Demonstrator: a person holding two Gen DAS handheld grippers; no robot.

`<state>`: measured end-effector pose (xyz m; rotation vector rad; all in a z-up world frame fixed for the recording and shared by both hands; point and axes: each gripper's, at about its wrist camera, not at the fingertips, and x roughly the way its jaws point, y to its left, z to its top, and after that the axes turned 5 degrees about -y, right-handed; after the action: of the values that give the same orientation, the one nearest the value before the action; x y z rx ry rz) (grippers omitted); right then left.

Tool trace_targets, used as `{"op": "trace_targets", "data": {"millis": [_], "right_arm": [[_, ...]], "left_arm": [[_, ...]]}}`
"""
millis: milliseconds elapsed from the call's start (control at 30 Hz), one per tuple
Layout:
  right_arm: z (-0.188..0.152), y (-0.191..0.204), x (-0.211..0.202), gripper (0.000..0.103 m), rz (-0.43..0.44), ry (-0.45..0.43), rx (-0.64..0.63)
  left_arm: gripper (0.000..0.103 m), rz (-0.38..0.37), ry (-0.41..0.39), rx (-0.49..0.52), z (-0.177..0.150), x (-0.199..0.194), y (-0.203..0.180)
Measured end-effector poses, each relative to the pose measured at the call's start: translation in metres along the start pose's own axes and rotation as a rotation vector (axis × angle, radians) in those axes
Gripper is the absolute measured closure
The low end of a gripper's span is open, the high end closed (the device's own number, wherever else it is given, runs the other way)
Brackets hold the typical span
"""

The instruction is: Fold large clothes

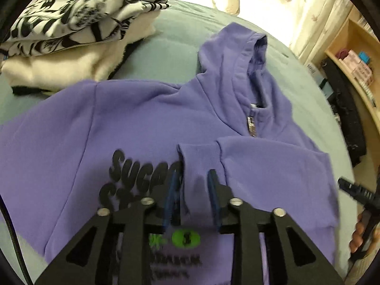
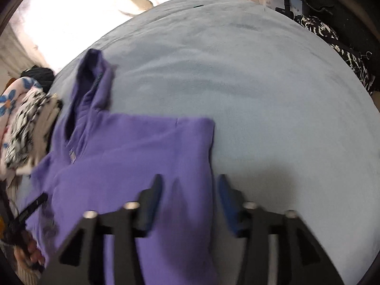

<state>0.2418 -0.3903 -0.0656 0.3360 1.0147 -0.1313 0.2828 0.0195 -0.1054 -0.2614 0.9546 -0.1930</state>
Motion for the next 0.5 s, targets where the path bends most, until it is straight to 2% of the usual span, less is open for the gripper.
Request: {"op": "trace_targets", "data": {"millis": [167, 267, 333, 400, 467, 500], "right_arm": [[-0.042, 0.002, -0.011, 0.040, -0.020, 0.052, -0.062], [-0.056, 0.003, -0.002, 0.041, -0.012, 0.068, -0.054], [-0.063, 0.004, 0.007, 0.063, -0.008, 0.096, -0.045], [-0.063, 0.008, 0.003, 0.073, -0.043, 0.084, -0.038], [-0.065, 0.013, -0.006, 0.074, -0.078, 0.030, -0.061], [-0.068, 0.012, -0.002, 0.072, -0.090, 0.038, -0.063]], "left_arm": [[0.070, -0.008, 0.087, -0.039, -0.022, 0.014, 0.006], [0.070, 0.010, 0.077, -0.045, -0.024, 0.023, 0.000], [0.089, 0.006, 0.080, -0.035, -0.022, 0.026, -0.008], [0.090, 0.044, 0.074, -0.015, -0.021, 0.024, -0.014], [0.090, 0.108, 0.046, 0.046, -0.023, 0.022, -0.022], [0.090, 0.124, 0.070, 0.054, -0.026, 0.029, -0.021]]}}
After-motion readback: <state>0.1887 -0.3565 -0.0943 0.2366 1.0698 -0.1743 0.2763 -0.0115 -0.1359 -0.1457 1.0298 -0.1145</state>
